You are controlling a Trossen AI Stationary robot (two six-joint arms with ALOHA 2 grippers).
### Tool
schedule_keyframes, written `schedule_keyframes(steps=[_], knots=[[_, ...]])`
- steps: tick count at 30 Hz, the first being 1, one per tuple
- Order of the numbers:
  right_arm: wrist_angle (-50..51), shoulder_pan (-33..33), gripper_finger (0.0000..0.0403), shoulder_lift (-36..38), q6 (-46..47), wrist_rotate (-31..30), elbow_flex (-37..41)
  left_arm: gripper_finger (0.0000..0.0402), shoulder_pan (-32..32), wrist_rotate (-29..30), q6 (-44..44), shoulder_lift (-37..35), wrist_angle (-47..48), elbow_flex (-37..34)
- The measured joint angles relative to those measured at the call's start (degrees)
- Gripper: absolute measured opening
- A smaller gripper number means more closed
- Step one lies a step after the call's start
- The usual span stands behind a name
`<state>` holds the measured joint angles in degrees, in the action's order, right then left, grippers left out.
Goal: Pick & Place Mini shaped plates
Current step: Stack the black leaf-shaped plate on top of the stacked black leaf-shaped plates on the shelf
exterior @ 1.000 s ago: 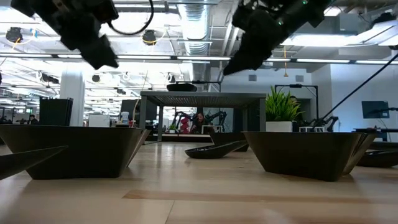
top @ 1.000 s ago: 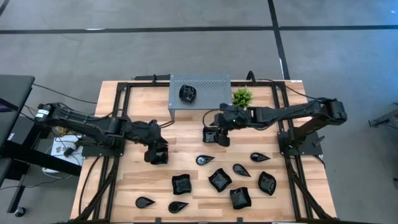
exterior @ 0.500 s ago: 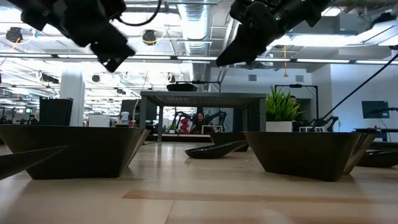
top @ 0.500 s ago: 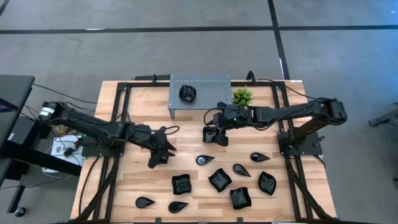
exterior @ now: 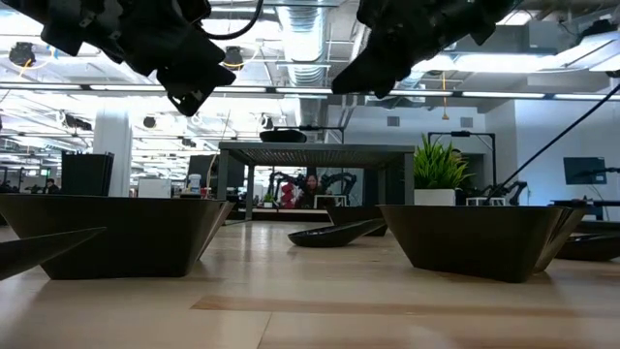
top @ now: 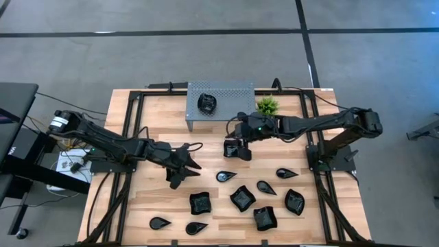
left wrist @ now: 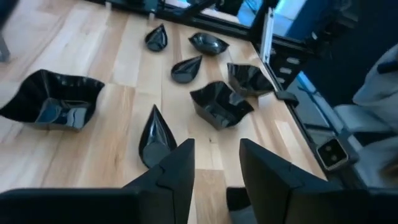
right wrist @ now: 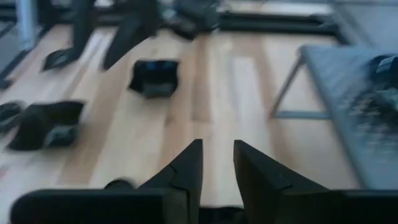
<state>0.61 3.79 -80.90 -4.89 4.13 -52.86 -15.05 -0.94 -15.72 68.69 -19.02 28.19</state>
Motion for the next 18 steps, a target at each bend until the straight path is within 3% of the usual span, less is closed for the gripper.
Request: schedule_keyframes(steps=[7,12,18], knots=[[4.38,-5.16,0.0144,0.02,1.66,1.72,0.0,0.0117,-0.02,0.05,-6.56,0.0,-0.58,0.01],[3.69,-13.86,0.0184,0.02,1.33,1.78,0.0,0.011,-1.95,-0.15,-8.35,0.0,-0.6,0.01],[5.96,-24.42,0.0211,0.04,5.74,-4.12,-1.68,0.0106,-5.52,3.68,-8.77,0.0,-1.74,0.01]])
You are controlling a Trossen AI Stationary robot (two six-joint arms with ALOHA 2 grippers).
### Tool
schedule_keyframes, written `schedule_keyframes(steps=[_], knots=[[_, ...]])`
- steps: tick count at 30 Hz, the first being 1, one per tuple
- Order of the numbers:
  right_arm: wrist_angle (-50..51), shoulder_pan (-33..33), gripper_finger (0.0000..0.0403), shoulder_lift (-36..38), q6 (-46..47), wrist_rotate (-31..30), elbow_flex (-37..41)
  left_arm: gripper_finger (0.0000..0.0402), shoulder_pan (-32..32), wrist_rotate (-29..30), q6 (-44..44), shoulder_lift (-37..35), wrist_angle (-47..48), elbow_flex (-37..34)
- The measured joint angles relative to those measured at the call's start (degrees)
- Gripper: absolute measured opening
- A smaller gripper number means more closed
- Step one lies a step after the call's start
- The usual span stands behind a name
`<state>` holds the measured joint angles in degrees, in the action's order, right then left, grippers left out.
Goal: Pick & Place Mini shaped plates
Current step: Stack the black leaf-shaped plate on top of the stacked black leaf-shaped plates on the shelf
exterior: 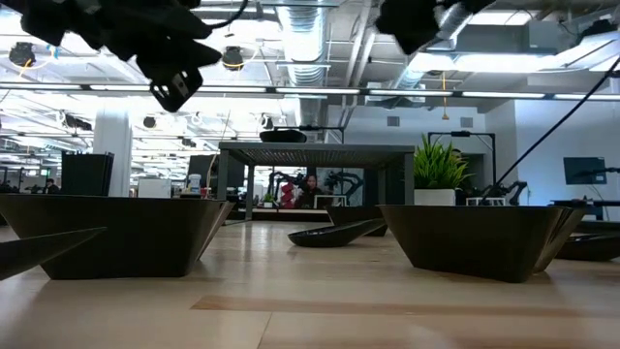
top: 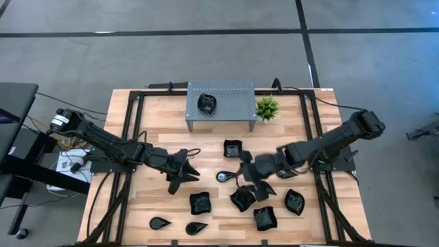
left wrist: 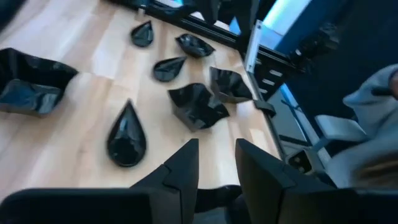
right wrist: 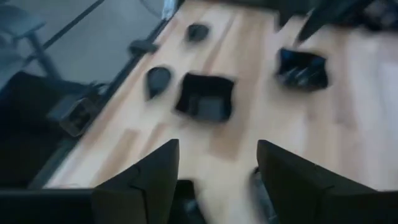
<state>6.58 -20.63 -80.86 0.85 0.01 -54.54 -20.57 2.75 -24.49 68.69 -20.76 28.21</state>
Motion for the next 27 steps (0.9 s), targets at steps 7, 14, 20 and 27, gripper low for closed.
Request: schedule_keyframes(steps=[7,14,20,27], knots=[[15.55,-10.05,0.021,0.0,24.92,-4.72,-0.09,0.0106,-4.74,4.78,0.02,-0.02,-0.5,0.0],[35.51,-20.55,0.0197,-0.02,59.41,-8.92,-0.06,0.0106,-5.71,7.21,0.22,-0.02,-0.78,0.02],[43.28,-29.09,0.0194,-0.27,79.46,-7.58,-0.06,0.0106,-5.7,9.89,0.22,-0.02,-0.78,0.02],[43.56,-34.57,0.0196,-7.51,90.12,-3.4,-0.02,0.0106,-5.69,11.04,0.22,-0.02,-0.78,0.02]])
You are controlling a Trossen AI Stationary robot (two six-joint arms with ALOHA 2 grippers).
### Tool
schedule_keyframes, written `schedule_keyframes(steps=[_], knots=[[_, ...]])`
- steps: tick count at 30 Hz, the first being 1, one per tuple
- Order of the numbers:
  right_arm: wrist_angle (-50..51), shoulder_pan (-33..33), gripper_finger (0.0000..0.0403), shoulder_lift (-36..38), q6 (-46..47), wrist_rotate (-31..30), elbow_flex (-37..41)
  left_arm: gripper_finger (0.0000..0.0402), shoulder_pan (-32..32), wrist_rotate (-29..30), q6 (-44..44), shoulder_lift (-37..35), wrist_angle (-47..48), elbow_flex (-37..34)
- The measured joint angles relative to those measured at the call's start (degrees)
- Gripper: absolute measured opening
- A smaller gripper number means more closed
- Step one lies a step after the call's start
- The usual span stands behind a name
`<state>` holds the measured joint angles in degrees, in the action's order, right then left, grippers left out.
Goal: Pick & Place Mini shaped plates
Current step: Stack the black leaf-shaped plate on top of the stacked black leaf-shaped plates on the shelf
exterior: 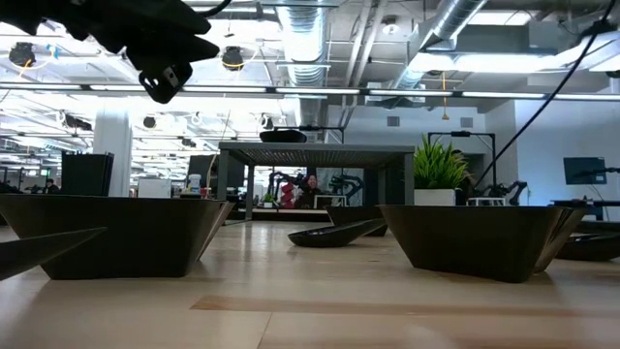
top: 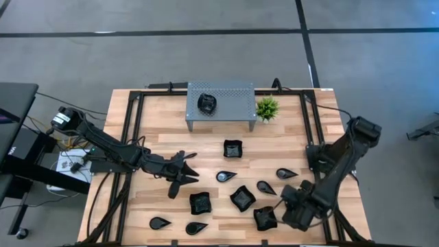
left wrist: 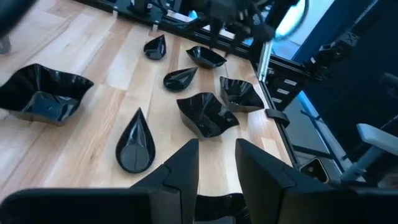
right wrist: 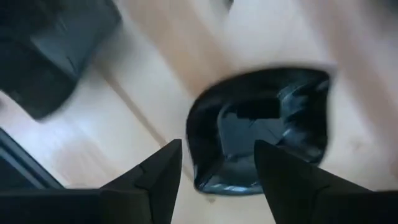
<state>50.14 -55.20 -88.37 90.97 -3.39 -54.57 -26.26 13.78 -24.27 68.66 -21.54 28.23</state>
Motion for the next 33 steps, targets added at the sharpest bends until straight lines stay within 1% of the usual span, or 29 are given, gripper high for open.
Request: schedule_keyframes(steps=[2,6,10,14,17,20,23,29,30,33], knots=[[-2.36,-0.6,0.0194,-2.42,-0.24,2.47,0.0,0.0106,0.22,0.15,0.64,-0.02,-0.12,0.0],[-4.14,-0.59,0.0189,-5.93,-0.7,4.04,0.0,0.0106,1.52,0.17,5.68,-0.04,-1.92,0.0],[-3.78,0.62,0.0184,-6.58,-0.89,6.37,0.0,0.0106,3.27,0.17,7.46,-0.04,-3.38,0.04],[-2.65,1.35,0.0178,-6.11,-0.91,6.29,0.0,0.0106,5.01,0.15,7.52,-0.04,-3.43,0.04],[-2.69,1.38,0.0168,-7.25,-2.35,6.39,0.0,0.0106,5.77,0.17,7.52,-0.04,-3.43,0.04],[-3.25,1.38,0.0146,-9.37,-4.37,6.83,0.0,0.0106,5.88,0.15,7.52,-0.04,-3.44,0.04],[-4.49,1.47,0.0113,-10.26,-5.88,7.63,-0.17,0.0106,5.86,0.13,7.52,-0.04,-3.51,0.04],[-2.73,3.59,0.0015,-9.35,-12.8,8.0,-2.8,0.0106,5.86,0.13,7.5,-0.04,-3.85,0.04],[-2.31,4.12,0.0009,-8.96,-14.27,7.47,-3.91,0.0106,5.83,0.13,7.5,-0.04,-3.88,0.04],[0.53,5.99,0.0016,-7.91,-18.79,3.07,-7.41,0.0106,5.81,0.1,7.5,-0.04,-4.09,0.04]])
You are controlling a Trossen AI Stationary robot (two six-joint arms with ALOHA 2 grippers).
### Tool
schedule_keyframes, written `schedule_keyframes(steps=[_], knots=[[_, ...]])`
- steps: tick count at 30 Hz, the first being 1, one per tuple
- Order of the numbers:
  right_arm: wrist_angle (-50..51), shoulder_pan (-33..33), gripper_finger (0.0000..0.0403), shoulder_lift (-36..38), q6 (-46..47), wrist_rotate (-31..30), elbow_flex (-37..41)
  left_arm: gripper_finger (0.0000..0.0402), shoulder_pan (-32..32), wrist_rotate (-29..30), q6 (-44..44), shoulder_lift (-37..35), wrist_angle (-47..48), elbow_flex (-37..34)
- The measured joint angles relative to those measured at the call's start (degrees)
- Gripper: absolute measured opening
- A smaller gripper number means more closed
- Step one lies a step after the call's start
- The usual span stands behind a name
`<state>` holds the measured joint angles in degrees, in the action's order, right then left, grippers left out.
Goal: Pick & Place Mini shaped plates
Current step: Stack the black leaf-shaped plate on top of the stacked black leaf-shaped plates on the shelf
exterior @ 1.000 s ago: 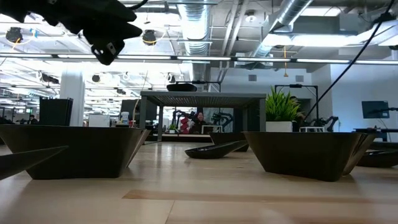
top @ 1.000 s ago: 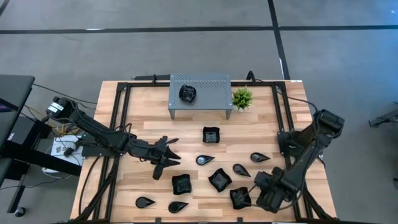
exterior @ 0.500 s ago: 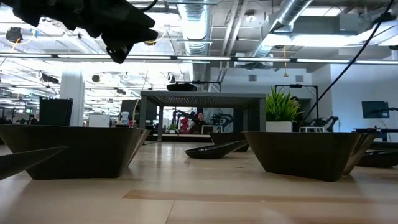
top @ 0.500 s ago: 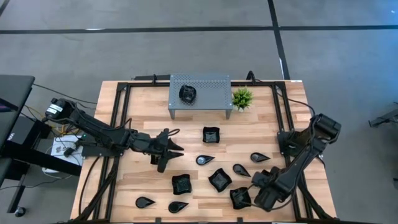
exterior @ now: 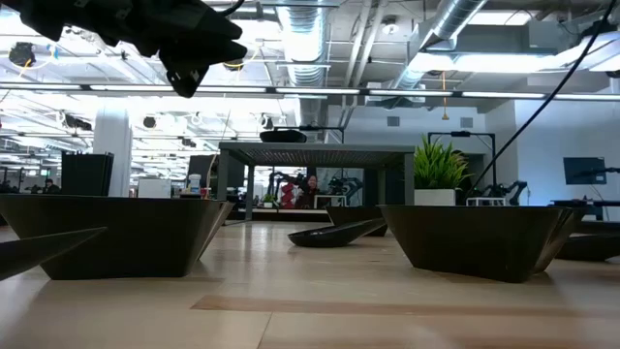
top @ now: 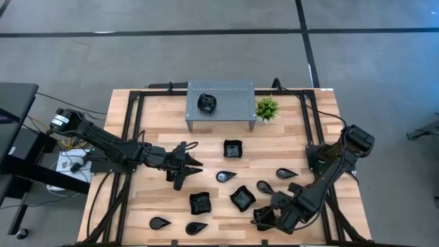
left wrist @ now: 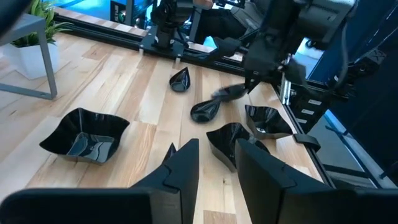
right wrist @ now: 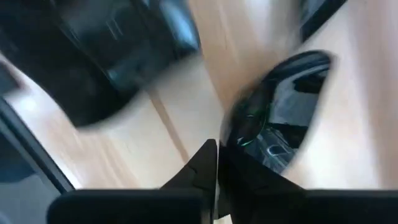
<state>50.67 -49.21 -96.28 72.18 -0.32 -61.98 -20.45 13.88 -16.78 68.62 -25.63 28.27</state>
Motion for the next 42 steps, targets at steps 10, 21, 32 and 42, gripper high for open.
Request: schedule_keyframes(steps=[10,21,32,42], knots=[[3.25,9.77,0.0008,3.37,-30.15,-27.97,-10.82,0.0106,-0.02,-0.04,-0.15,0.0,-1.45,0.0],[1.35,21.73,0.0001,3.18,-46.64,-18.11,-13.81,0.0106,-1.29,-0.67,-1.82,0.0,-2.38,0.0],[7.07,10.03,0.0081,3.22,-15.43,-7.82,-7.61,0.0106,-4.14,-0.72,-1.9,0.0,-2.34,0.0],[1.2,0.5,0.0153,3.18,0.15,-8.53,2.37,0.0106,-4.22,-0.63,-1.9,0.0,-2.38,0.0]])
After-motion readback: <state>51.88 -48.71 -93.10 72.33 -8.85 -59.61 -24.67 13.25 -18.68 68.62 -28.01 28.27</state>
